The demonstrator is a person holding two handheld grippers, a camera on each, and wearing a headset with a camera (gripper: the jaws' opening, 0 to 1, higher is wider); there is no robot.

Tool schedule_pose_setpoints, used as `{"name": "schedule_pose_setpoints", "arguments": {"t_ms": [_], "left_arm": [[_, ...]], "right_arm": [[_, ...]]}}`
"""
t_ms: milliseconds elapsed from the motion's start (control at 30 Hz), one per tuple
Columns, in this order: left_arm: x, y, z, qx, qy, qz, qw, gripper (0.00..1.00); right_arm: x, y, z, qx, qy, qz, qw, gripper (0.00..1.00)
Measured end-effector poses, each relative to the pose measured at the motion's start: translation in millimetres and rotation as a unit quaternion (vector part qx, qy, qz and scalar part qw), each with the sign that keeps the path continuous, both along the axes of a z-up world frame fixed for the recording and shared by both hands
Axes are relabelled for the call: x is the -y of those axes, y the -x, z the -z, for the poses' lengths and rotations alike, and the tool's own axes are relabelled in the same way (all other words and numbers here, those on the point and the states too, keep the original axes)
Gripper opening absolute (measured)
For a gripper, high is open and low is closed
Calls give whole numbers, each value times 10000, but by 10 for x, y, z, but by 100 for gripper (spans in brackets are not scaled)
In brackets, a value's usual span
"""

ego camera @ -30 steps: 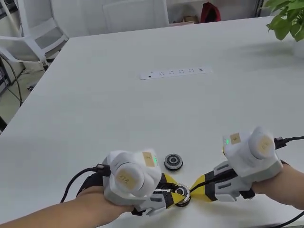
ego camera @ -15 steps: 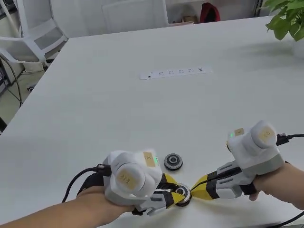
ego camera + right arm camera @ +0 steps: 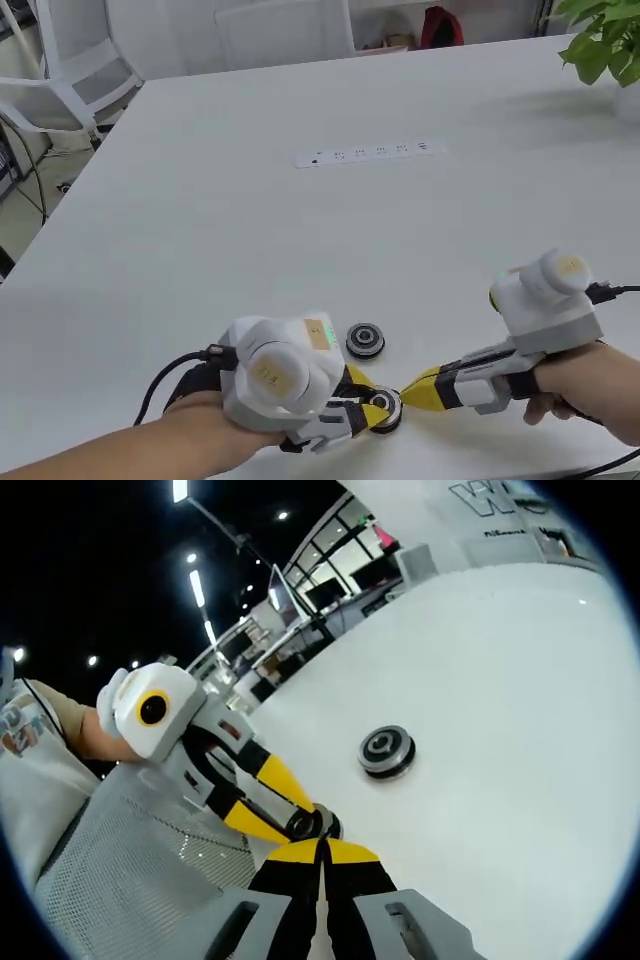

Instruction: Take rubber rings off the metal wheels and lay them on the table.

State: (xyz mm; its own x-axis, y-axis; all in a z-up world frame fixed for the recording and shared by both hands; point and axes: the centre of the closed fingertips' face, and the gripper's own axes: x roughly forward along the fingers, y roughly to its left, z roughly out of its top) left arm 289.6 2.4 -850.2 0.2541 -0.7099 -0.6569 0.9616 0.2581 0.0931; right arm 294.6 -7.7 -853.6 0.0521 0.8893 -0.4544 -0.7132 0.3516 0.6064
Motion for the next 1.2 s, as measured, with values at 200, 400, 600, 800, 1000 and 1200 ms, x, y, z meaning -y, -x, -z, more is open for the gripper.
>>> {"name": "schedule_pose_setpoints", "arguments": {"t_ms": [200,400,600,800,1000,1200], "left_arm": [[3,-5,2,4,-24,-49,10000,13],[0,-8,3,-4,-54,-95,9999,13],[-2,-13,5,-14,-70,-117,9999,13],[-4,-14,6,-20,-86,-141,9999,13],[-4,-19,8,-27,-80,-150,9999,12],[-2,-21,9,-31,-78,-144,9999,12]], "right_arm": [[-52,57,-48,-135,-162,81,9997,0],[-78,85,-74,-256,-237,139,9993,0],[-98,102,-99,-301,-272,125,9991,0],[-83,65,-86,-330,-312,112,9989,0],[-104,67,-86,-338,-330,42,9989,0],[-113,74,-78,-326,-367,-18,9988,0]]}}
